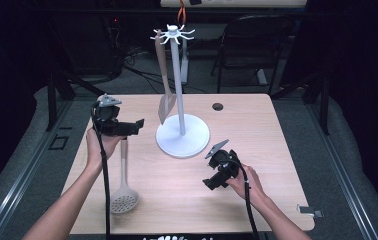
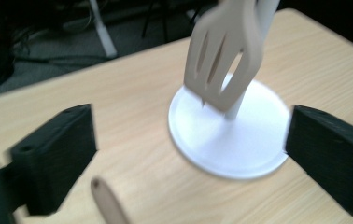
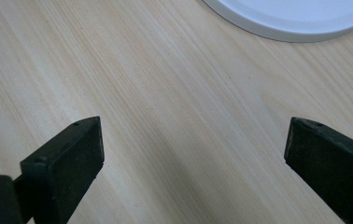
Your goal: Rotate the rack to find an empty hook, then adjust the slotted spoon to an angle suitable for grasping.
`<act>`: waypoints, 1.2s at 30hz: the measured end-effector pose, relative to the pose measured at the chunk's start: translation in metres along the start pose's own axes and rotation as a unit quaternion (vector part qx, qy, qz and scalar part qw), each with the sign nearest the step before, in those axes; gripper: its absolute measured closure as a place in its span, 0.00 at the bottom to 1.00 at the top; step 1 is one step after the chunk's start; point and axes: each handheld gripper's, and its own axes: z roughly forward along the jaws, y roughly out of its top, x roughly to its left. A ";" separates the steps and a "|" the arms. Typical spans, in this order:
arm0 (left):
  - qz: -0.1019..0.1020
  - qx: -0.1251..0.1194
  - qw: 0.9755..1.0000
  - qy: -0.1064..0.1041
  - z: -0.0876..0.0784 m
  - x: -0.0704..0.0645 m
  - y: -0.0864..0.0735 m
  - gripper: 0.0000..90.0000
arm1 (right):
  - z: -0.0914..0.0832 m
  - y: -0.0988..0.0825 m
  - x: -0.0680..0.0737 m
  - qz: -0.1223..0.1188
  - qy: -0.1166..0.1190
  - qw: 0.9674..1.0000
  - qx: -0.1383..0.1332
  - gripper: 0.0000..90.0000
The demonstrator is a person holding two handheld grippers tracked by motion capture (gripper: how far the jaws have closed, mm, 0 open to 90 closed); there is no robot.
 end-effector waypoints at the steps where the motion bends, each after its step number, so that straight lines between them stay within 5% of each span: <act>1: -0.002 0.005 1.000 0.000 0.002 0.001 -0.006 0.02 | 0.000 0.000 0.000 0.000 0.001 1.000 0.004 0.05; 13: -0.024 0.057 0.998 0.020 0.018 0.011 -0.068 0.00 | 0.003 0.000 0.000 0.000 0.003 1.000 0.008 0.05; 20: -0.021 0.066 0.997 0.038 0.015 0.016 -0.071 0.00 | 0.001 -0.001 0.001 -0.001 -0.004 1.000 0.006 0.05; 26: -0.043 0.069 0.995 0.062 0.012 0.022 -0.079 0.00 | 0.002 0.001 0.000 -0.007 -0.006 1.000 0.007 0.05; 36: -0.050 0.100 0.991 0.070 0.023 0.027 -0.092 0.00 | 0.001 0.001 0.001 -0.015 -0.009 1.000 0.015 0.06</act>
